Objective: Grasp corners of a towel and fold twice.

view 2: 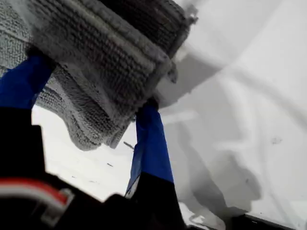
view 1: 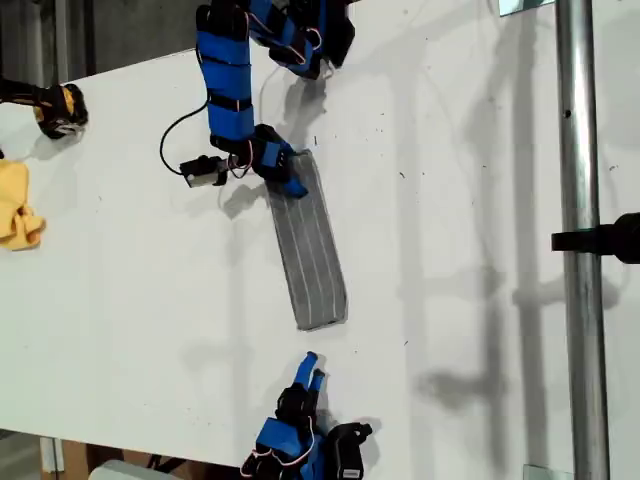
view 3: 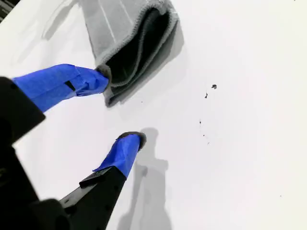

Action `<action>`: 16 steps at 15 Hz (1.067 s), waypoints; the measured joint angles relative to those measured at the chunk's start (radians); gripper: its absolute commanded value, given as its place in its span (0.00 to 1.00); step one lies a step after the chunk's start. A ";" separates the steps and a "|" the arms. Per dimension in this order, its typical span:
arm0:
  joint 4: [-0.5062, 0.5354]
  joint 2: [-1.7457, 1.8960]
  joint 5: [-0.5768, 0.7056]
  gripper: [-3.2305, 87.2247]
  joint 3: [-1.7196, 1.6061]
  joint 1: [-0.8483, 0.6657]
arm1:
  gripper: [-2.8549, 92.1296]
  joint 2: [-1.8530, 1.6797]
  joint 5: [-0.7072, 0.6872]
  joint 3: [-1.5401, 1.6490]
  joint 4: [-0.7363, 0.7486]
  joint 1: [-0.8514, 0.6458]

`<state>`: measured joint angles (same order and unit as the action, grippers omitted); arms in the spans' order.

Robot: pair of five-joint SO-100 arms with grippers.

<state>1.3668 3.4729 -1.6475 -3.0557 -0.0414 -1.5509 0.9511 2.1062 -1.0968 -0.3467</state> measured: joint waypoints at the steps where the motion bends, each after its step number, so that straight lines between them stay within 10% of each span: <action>1: 0.000 0.000 0.000 0.28 0.000 0.006 | 0.42 0.051 0.006 -0.064 -0.002 0.018; 4: 0.003 0.000 -0.011 0.28 0.000 0.023 | 0.30 0.156 0.012 -0.175 -0.031 0.029; 6: 0.003 0.000 -0.012 0.28 0.000 0.028 | 0.04 0.163 0.028 -0.207 -0.026 0.048; 16: 0.003 0.000 -0.017 0.28 0.000 0.032 | 0.03 -1.032 0.350 0.337 -0.347 0.055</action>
<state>1.3698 3.4729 -1.6644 -3.0557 -0.0092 -2.5832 1.3008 2.4436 -1.4435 -0.2915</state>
